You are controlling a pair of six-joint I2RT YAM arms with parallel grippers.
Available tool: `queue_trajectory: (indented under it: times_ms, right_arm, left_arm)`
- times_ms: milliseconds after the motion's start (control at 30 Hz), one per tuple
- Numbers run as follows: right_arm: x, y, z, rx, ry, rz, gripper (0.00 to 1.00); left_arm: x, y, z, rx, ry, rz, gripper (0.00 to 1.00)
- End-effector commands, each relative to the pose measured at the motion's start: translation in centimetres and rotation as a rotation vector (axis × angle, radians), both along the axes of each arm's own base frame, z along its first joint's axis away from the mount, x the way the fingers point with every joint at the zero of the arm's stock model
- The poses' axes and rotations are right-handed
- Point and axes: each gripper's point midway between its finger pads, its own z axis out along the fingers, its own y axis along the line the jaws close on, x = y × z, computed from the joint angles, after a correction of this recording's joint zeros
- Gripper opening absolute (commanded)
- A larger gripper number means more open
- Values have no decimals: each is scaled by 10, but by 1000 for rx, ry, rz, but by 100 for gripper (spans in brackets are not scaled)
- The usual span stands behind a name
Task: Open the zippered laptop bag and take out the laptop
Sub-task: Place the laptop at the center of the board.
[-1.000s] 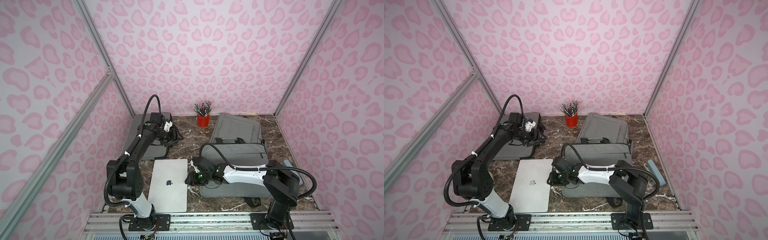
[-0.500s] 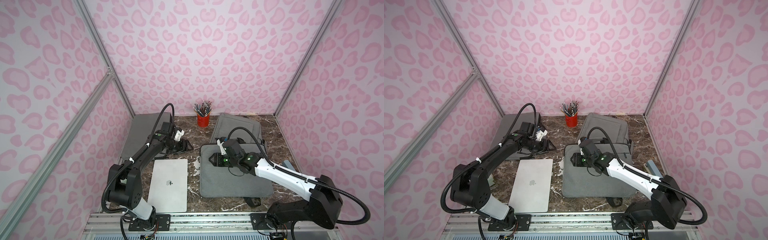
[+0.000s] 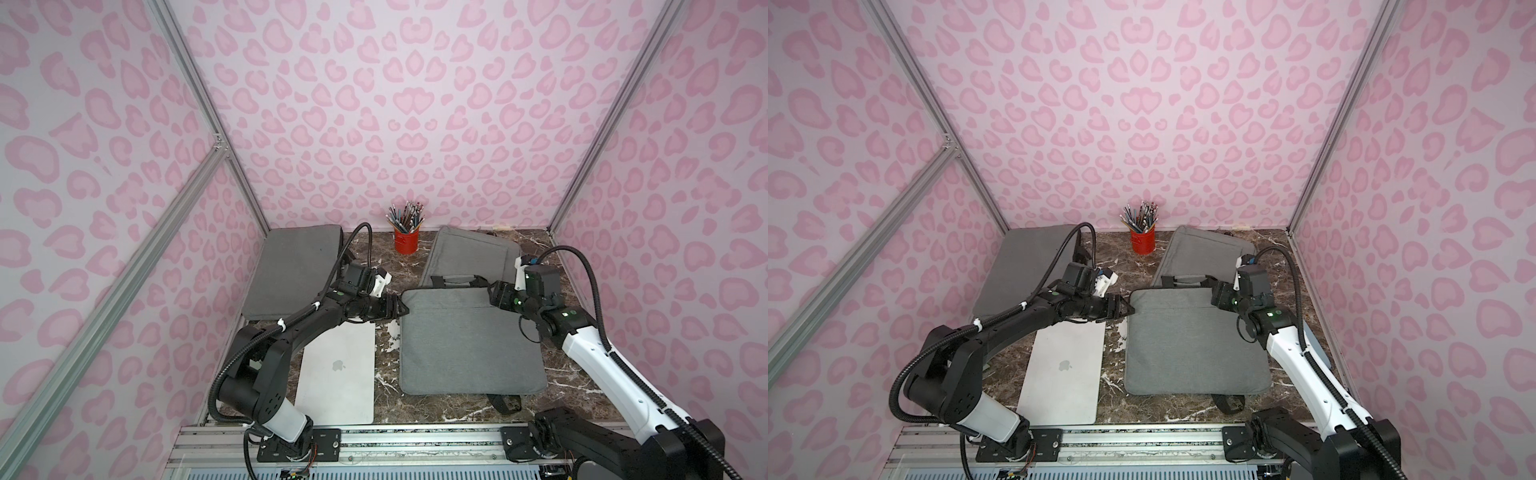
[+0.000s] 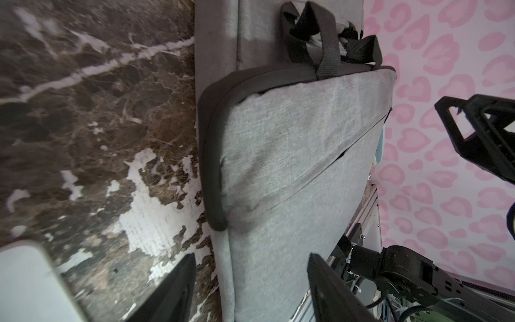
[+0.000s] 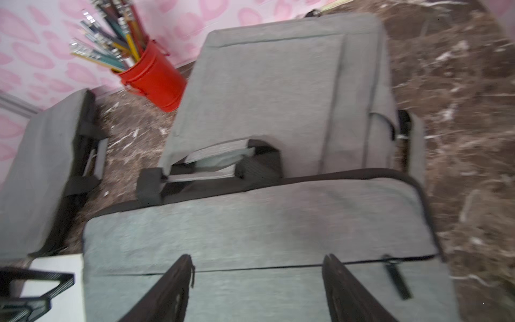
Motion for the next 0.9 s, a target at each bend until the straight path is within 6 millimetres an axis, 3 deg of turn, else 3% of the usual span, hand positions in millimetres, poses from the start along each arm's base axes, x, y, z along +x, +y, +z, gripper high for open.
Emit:
queue_trajectory:
  times_ms: [0,200,433,567,867]
  right_arm:
    - [3,-26,-4,-72,-19,-26,77]
    - [7,-69,-20,-152,10,-101,77]
    - [14,-92,-54,-142,98,-100,74]
    - [19,-95,-70,-83,138,-57,72]
    - [25,-72,-94,41,192,83,65]
  left_arm:
    - [5,-14,3,-38,-34,-19,64]
    - [2,-21,-13,-21,-17,-41,63]
    - [-1,-26,-25,-16,3,-64,61]
    - [-2,-30,-28,-25,14,-80,57]
    - [1,-34,-23,-40,5,-89,46]
